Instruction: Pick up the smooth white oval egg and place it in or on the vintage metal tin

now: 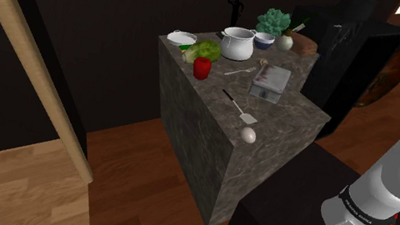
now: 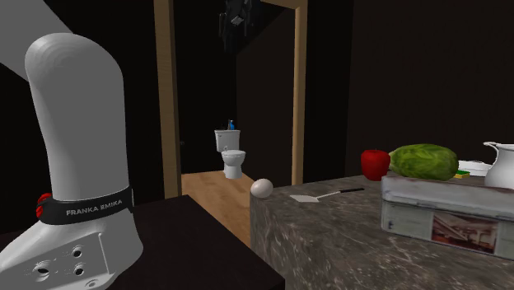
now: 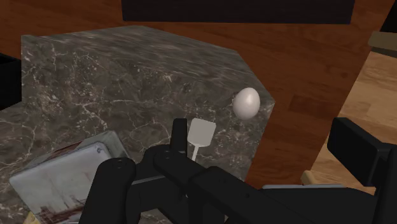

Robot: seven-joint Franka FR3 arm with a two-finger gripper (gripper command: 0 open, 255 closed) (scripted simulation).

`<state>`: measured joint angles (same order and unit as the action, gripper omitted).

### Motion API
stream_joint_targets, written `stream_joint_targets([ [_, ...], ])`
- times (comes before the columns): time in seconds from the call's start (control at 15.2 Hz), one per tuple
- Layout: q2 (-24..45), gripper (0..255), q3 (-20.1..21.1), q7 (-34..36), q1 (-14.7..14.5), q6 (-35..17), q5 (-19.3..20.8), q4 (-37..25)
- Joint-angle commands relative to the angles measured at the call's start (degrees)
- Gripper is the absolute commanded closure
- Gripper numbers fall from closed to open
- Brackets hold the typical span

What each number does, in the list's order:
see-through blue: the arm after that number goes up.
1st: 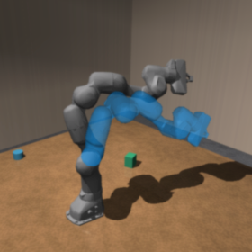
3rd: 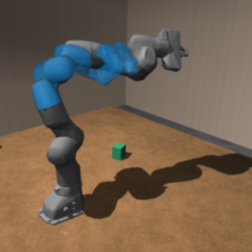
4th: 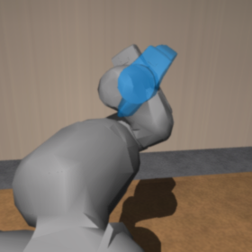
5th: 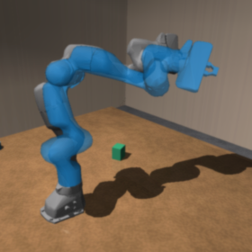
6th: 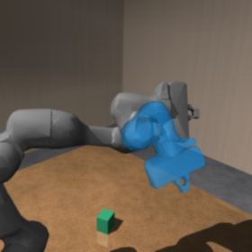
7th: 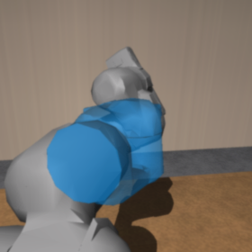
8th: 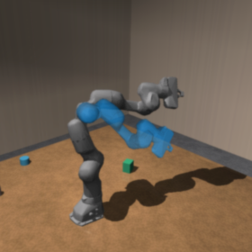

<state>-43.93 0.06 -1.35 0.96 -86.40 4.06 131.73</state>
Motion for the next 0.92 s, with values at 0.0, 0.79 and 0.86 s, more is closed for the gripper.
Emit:
stream_joint_targets([
  [0.0,0.0,0,0.0,0.0,0.0,0.0,0.0,0.0],
  [0.79,10.2,0,3.8,3.6,-1.6,-23.6,0.6,14.6],
  [0.86,11.6,0,4.2,4.0,-1.7,-25.7,0.8,15.3],
])
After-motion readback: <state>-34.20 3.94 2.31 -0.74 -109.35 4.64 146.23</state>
